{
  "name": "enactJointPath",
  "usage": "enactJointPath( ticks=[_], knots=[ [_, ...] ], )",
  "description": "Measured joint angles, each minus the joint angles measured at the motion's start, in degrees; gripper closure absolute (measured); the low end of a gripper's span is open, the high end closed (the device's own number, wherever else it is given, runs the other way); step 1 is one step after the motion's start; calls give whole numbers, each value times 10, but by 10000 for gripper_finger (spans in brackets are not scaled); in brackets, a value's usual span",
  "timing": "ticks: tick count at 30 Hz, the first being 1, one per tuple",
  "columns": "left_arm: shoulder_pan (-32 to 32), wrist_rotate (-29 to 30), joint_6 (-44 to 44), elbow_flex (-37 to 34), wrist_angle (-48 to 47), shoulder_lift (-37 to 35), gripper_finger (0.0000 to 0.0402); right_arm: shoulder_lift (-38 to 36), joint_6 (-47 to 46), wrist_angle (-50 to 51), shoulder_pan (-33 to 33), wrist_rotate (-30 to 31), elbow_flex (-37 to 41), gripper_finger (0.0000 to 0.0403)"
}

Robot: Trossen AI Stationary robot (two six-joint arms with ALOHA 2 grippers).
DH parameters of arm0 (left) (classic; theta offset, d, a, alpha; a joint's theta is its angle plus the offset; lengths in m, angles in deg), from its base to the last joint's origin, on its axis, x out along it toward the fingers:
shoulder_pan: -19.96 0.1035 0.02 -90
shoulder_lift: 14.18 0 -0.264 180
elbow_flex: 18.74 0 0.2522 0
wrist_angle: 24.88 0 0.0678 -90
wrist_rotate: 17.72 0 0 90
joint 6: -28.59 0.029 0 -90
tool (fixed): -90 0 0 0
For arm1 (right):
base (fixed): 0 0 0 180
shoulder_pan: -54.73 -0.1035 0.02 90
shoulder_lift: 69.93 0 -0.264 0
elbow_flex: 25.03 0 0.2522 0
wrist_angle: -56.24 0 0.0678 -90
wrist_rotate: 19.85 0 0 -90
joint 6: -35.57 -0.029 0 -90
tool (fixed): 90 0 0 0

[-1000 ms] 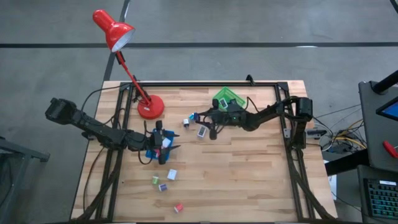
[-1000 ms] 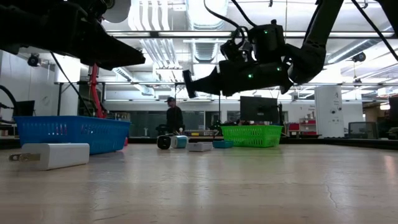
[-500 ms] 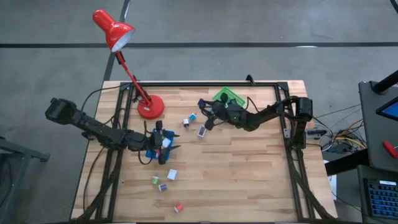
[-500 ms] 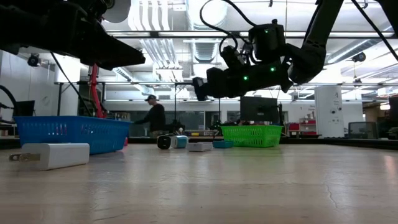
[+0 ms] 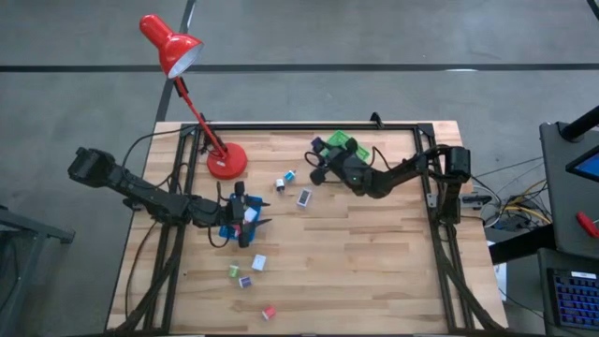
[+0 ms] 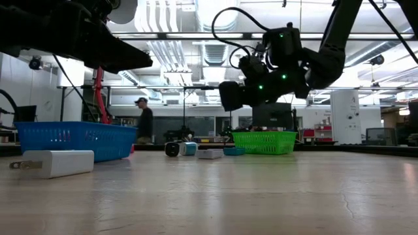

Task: Pick & Place Office items
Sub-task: Put the blue digital clock into the green basket

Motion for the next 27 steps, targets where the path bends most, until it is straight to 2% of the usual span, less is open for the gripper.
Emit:
enactJointPath(
  ticks=[8,12,20,27],
  knots=[
    [0,0,-2,0,0,0,193,0,-11,17,0,132,11,264],
    [0,0,-2,0,0,0,193,0,-15,53,2,169,12,279],
    [0,-2,-2,0,0,0,193,0,-44,83,12,167,12,279],
    [0,-2,-2,0,2,0,193,-18,-110,191,32,127,2,279]
  ],
)
